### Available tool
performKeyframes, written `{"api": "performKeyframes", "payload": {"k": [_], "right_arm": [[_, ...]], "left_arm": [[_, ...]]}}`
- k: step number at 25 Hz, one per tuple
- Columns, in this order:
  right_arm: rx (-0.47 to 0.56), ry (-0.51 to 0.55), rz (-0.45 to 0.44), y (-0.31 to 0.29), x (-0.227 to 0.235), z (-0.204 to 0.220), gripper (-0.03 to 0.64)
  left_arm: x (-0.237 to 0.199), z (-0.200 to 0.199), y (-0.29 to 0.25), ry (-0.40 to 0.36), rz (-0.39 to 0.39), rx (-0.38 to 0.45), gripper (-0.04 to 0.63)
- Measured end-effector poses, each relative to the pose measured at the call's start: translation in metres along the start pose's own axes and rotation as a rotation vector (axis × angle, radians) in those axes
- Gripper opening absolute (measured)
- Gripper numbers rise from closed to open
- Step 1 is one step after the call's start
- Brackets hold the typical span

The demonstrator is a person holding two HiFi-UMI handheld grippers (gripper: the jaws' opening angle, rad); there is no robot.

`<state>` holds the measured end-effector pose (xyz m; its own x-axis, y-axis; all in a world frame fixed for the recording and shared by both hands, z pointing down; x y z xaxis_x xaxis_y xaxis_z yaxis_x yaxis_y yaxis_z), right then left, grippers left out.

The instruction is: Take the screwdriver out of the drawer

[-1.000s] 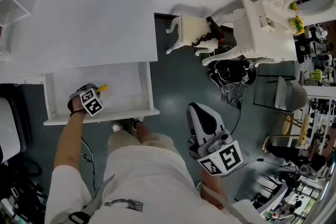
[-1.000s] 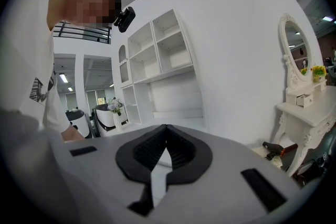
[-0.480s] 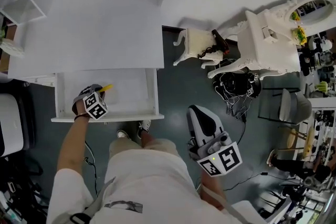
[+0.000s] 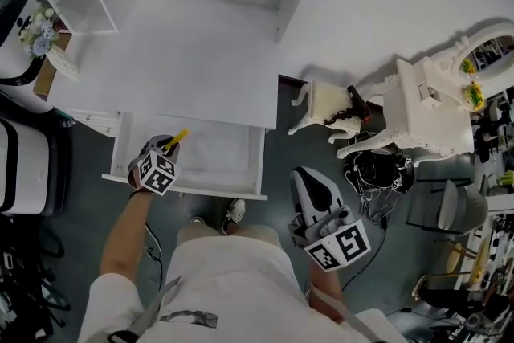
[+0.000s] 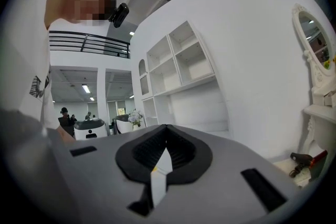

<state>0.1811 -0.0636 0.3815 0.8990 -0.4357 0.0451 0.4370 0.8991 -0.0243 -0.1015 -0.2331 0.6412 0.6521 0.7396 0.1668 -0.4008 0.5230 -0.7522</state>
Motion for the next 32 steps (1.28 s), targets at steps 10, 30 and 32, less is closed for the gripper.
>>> {"api": "performKeyframes", "payload": {"k": [10,30,32], "right_arm": [[0.047,0.013,-0.141,-0.032,-0.015,-0.009,0.011],[0.071,0.044,-0.182,-0.07,-0.024,-0.024,0.011],[0.073,0.044,-0.177,-0.072,-0.022,-0.025,0.01]], "left_arm": [[-0.032,-0.019,0.084,0.316,-0.132,0.238,0.082],[-0.071,-0.048,0.273,0.487,-0.341,0.723,0.081],[-0.072,-0.053,0.288,0.479,-0.354,0.763,0.081]]}}
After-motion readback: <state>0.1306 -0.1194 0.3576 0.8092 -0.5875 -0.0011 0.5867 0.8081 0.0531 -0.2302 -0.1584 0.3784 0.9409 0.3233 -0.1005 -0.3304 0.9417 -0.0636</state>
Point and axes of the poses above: the fingertips, and each gripper's own axes: y backward along the fingers, x to its right, z out of its underside, the point moved 5 cm from there along y, backward along the fingers, and after that the axes turned 10 degrees about y, right-handed, at the moved point
